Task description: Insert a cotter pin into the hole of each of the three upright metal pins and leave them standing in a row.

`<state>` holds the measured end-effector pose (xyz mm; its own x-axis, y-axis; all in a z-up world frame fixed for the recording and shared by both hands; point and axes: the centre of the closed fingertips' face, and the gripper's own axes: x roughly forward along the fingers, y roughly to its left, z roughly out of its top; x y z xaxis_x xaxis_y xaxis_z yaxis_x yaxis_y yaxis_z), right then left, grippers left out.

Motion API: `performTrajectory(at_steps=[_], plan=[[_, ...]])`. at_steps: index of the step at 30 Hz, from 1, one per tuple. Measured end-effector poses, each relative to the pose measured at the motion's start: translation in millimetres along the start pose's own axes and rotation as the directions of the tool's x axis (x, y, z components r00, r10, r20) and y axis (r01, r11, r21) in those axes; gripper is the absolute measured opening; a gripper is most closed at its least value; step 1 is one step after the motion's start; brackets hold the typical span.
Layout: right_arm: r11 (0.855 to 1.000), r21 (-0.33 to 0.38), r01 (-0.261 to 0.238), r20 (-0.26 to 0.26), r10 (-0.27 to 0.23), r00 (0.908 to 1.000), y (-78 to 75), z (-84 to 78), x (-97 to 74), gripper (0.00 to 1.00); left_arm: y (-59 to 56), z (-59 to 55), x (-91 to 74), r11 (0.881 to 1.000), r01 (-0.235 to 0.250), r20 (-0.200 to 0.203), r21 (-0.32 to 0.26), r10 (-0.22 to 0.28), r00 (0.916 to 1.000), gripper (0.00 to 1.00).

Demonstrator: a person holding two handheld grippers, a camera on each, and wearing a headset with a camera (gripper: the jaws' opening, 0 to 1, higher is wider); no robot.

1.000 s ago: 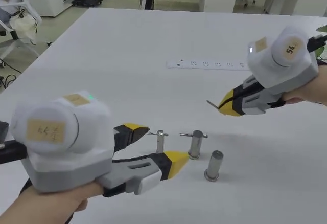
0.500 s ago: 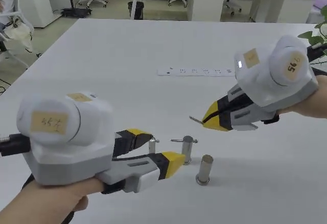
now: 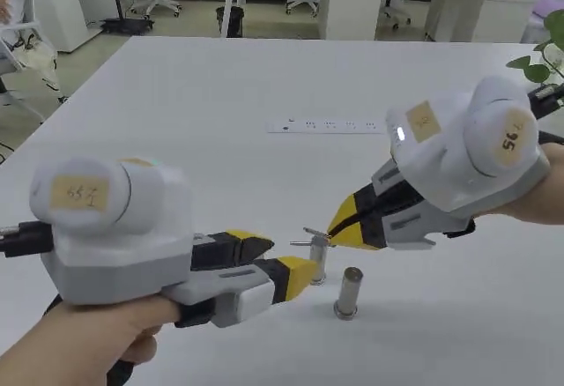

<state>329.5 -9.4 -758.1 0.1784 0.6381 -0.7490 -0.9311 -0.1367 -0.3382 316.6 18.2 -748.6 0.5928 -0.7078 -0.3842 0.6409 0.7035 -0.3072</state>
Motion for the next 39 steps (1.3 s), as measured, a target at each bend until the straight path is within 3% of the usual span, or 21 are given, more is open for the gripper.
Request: performTrajectory(at_steps=[9,18,28,34,39], plan=[[0.999,-0.039,-0.010,0.017,0.011,0.9998,9.1,10.6,0.5,0.02,-2.5,1.4,2.2,0.996,0.019,0.012,-0.090,-0.018,0.9998,0.23],[0.998,-0.056,-0.006,0.022,0.007,0.9997,11.4,13.6,2.2,0.02,-4.0,3.2,4.0,0.981,0.041,0.035,-0.190,-0.035,0.9987,0.14],[0.998,-0.066,0.000,0.025,0.002,0.9997,13.7,15.5,3.3,0.02,-7.3,6.8,6.5,0.956,0.066,0.059,-0.287,-0.051,0.9969,0.04],[0.998,-0.065,0.003,0.029,-0.002,0.9996,14.1,16.6,2.6,0.02,-7.0,4.3,6.9,0.955,0.063,0.050,-0.290,-0.051,0.9974,0.02],[0.998,-0.061,0.007,0.030,-0.005,0.9995,14.2,16.9,3.1,0.02,-7.5,4.2,7.0,0.964,0.071,0.055,-0.257,-0.058,0.9968,0.01]])
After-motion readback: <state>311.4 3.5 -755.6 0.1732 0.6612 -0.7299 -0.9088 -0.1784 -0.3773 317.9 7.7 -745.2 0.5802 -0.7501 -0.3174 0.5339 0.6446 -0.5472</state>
